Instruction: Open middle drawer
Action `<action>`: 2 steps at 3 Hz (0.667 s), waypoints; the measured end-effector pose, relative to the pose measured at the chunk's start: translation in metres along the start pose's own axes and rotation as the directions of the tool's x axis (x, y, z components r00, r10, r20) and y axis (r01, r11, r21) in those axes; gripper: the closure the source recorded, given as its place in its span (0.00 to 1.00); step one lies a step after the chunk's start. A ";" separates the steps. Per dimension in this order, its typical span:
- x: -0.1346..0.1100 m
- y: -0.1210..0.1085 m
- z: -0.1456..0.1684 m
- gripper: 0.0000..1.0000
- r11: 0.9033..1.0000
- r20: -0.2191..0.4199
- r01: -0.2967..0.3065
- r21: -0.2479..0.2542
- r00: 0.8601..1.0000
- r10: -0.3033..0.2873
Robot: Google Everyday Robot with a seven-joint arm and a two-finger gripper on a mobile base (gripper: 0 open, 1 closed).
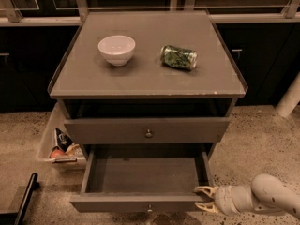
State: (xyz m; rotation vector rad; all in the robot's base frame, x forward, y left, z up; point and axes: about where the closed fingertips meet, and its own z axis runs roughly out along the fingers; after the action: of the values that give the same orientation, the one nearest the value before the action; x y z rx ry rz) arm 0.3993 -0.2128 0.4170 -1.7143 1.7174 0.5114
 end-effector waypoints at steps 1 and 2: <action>0.000 0.000 0.000 0.35 1.000 0.000 0.000 0.000 1.000 0.000; 0.000 0.000 0.000 0.12 1.000 0.000 0.000 0.000 1.000 0.000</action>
Offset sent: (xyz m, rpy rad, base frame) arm 0.0000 0.0000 0.0000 0.0000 0.0000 0.0000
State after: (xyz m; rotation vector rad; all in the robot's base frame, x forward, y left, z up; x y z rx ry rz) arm 0.3993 -0.2128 0.4170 -1.7144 1.7172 0.5115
